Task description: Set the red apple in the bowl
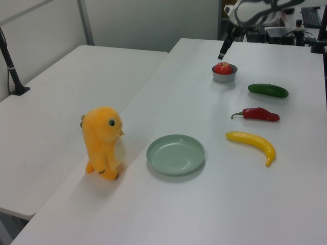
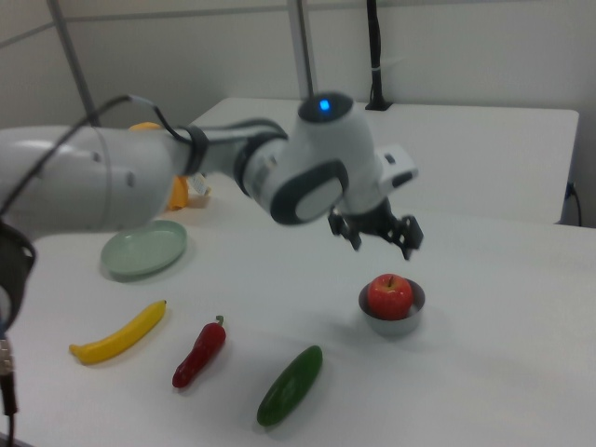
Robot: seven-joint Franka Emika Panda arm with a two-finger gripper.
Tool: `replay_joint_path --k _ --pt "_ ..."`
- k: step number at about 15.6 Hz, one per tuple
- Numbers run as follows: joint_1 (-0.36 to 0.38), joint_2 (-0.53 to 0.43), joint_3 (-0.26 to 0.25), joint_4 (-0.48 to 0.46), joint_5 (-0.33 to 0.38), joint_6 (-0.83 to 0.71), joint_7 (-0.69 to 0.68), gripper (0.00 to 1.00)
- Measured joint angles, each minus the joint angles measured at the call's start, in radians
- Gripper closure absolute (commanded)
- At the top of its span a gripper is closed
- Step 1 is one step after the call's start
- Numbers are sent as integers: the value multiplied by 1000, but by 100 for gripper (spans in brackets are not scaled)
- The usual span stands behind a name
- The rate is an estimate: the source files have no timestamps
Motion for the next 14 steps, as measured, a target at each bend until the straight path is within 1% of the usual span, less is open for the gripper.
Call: replay_joint_path --k 5,8,11,14 --pt "4 -214 1 11 0 -257 186 0" --pt "24 -351 1 10 0 -442 299 0" --pt "67 -444 3 6 0 -593 433 0" --pt "145 -492 4 6 -4 -704 595 0"
